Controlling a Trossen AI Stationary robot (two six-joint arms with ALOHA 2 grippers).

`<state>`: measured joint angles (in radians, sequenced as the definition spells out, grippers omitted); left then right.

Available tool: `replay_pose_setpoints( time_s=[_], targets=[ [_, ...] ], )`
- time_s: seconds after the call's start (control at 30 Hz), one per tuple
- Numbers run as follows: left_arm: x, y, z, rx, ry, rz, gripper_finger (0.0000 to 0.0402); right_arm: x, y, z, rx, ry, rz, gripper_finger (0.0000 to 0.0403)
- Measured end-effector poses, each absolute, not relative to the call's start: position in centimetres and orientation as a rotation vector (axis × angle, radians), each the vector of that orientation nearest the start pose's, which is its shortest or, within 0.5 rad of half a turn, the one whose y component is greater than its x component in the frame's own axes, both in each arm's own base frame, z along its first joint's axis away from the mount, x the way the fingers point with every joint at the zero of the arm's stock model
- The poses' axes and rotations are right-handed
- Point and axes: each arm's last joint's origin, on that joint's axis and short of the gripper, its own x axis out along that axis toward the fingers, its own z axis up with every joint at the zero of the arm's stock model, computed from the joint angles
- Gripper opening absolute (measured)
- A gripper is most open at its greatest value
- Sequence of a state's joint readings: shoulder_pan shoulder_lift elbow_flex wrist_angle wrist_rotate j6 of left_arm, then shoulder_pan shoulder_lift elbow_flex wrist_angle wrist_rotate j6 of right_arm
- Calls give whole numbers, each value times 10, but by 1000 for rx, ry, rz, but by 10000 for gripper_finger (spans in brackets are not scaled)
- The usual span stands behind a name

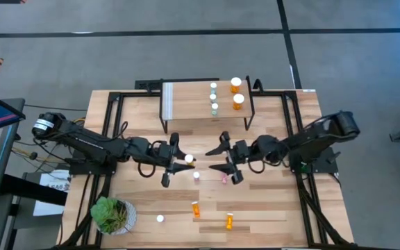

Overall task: Pick and place medicine bottles onto shelf by color
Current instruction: Put the bottom right small orange pill bottle on the shelf

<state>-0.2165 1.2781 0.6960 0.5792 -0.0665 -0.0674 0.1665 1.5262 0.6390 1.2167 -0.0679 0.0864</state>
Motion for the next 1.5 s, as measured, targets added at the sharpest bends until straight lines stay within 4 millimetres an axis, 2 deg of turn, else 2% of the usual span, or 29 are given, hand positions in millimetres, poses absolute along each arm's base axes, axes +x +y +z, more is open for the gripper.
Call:
replay_pose_setpoints(
  time_s=[0.17,0.43,0.73,1.5],
  targets=[
    [272,-58,271,-69,17,-143,80,321,51,237,99,-284,231,233],
    [272,-58,267,-65,52,-142,80,339,46,241,98,-277,204,233],
    [272,-58,267,-67,55,-143,80,343,46,241,117,-221,190,233],
    [272,-57,267,-67,58,-135,80,343,46,240,125,-212,190,233]
  ],
)
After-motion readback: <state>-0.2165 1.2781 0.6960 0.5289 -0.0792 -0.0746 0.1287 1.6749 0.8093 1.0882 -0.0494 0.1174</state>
